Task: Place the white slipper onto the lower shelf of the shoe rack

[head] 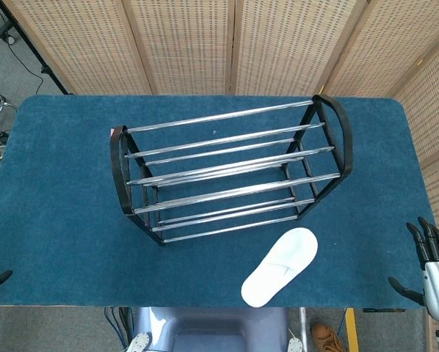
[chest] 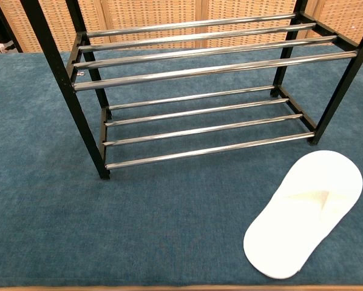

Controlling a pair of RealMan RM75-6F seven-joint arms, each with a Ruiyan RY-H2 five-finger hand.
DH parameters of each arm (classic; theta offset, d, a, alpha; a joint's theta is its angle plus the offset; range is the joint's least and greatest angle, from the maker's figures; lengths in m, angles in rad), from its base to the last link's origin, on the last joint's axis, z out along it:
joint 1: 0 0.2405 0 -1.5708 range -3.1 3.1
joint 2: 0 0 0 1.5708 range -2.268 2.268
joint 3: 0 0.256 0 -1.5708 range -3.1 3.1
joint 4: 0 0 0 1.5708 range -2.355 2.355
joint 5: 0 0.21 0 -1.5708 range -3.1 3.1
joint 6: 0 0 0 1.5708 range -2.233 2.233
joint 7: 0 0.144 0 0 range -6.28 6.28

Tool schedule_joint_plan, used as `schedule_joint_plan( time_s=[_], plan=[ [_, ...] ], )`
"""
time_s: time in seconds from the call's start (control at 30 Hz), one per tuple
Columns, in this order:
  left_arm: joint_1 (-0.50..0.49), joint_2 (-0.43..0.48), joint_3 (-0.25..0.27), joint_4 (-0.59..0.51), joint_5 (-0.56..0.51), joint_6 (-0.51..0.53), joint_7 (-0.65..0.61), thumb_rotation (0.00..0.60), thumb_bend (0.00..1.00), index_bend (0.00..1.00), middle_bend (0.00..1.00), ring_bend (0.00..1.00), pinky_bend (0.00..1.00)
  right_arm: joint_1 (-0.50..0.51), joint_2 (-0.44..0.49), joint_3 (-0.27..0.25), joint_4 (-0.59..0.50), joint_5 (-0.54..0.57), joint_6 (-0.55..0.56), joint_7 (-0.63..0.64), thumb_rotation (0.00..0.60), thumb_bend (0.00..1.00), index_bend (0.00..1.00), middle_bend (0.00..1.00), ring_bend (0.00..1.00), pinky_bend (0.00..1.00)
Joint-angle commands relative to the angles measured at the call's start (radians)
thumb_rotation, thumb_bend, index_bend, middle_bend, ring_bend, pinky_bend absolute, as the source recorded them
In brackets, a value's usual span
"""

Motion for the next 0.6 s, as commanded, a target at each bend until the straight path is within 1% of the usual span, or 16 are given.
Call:
schedule_joint_plan(
  time_s=[0.03,0.33,0.5,0.6],
  plan=[
    [0.000,-0.001,0.000,0.000,-0.002,-0.001,0.002,0.600,0.08,0.00,0.00,0.00,0.00,0.000,-0.001,-0.002,-0.001,-0.003,-0.001,-0.002,0.600,0.00,0.00,0.00,0.00,0.00],
    [0.000,-0.003,-0.001,-0.005,0.001,0.001,0.013,0.600,0.08,0.00,0.00,0.00,0.00,0.006,-0.006,-0.007,-0.009,0.011,-0.026,0.001,0.600,0.00,0.00,0.00,0.00,0.00],
    [0.000,-0.004,-0.002,-0.005,-0.001,0.000,0.016,0.600,0.08,0.00,0.00,0.00,0.00,0.026,-0.019,-0.032,-0.014,-0.012,-0.081,-0.009,0.600,0.00,0.00,0.00,0.00,0.00],
    [-0.002,-0.004,-0.006,-0.007,-0.009,-0.001,0.017,0.600,0.08,0.00,0.00,0.00,0.00,0.046,-0.039,-0.036,-0.003,-0.014,-0.120,-0.032,0.600,0.00,0.00,0.00,0.00,0.00]
  ],
)
